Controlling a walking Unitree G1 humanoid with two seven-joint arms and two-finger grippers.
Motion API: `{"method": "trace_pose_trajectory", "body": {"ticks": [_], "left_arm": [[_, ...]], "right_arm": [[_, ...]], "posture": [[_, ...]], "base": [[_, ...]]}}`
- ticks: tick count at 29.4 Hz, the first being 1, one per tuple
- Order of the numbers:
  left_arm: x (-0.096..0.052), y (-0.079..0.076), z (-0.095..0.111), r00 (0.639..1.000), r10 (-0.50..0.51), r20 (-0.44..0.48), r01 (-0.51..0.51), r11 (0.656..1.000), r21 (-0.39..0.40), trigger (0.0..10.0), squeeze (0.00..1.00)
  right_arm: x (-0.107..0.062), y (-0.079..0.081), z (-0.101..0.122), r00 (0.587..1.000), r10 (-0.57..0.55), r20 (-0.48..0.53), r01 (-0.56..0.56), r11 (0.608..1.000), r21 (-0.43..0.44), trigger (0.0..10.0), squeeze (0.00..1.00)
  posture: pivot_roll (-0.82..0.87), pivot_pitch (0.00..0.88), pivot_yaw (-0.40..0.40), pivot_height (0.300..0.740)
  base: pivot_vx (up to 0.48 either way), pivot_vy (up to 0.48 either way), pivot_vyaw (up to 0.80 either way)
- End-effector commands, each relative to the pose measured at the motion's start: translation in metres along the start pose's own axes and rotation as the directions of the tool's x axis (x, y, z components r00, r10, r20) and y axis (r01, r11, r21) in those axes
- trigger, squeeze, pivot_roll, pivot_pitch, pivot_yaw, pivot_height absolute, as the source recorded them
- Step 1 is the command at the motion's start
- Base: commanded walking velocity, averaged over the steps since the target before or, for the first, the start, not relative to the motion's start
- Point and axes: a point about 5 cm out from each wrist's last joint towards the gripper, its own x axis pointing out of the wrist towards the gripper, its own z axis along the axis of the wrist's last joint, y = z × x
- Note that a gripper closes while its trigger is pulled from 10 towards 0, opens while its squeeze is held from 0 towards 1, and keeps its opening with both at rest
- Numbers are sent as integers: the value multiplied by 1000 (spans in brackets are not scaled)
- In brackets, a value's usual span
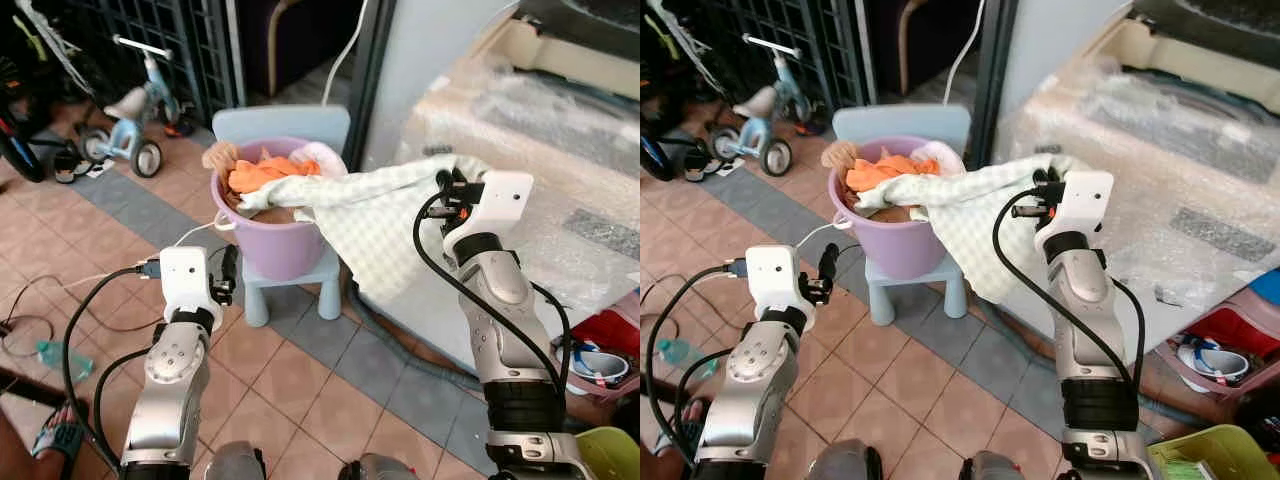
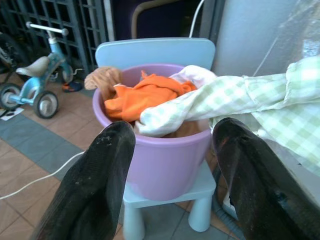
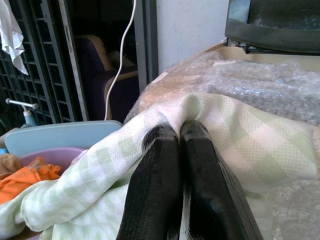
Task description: Clothes washing
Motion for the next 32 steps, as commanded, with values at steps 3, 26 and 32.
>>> {"method": "trace_pose_trajectory", "body": {"ticks": [3,26,32], "left_arm": [[-1,6,-2,1000,13,-7,-13,1000,4,10000,0],[0,5,-1,1000,8,-2,-8,1000,6,10000,0],[0,3,0,1000,-12,11,12,1000,2,10000,0]], "right_arm": [[9,5,12,998,11,62,-10,1000,-12,10000,0],[86,11,108,925,230,303,-157,956,-246,10000,0],[94,21,127,893,290,345,-201,941,-271,10000,0]], "posture": [[39,113,-10,740],[50,114,-10,740],[47,108,-7,740]], "base": [[352,0,-800],[261,11,-800],[372,291,-800]]}}
